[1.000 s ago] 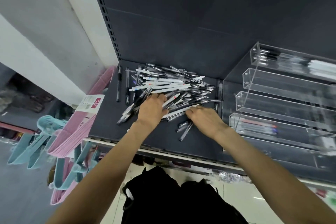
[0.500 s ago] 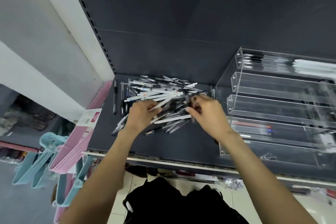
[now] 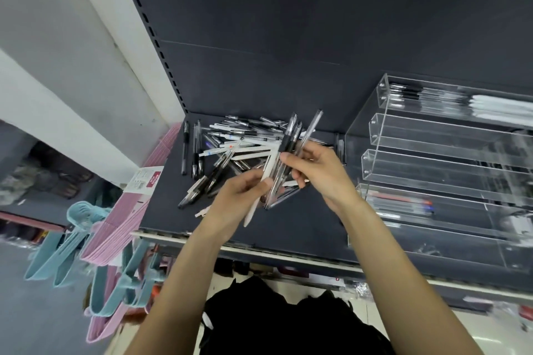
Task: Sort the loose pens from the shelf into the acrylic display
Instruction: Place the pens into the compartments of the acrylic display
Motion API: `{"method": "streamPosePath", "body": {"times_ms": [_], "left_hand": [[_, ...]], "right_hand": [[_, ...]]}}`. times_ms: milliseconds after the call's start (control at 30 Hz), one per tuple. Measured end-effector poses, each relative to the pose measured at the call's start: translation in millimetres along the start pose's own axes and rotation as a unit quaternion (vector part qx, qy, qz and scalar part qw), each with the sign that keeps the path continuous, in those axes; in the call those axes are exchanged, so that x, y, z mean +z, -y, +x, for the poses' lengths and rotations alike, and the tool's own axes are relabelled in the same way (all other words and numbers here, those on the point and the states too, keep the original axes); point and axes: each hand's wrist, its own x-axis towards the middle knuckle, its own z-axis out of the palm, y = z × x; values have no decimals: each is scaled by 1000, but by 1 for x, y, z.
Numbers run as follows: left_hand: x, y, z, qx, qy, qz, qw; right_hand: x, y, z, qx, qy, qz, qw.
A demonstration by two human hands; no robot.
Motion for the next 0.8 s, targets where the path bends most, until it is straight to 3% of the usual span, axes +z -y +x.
{"method": "streamPosePath", "body": {"times_ms": [200,367,567,800], "left_hand": [[8,14,-12,-23,-17,-82,996],[19,25,-21,-18,-106,-150,983],[12,32,-34,39,-102,-121,987],[18,38,-47,21,-99,-154,983]], "right_hand": [[5,0,1,19,53,-71,996],[20,-2,3,56,105,-192,974],[31,2,10,67,199,-246,946],[39,24,27,-37,140,-266,953]]}}
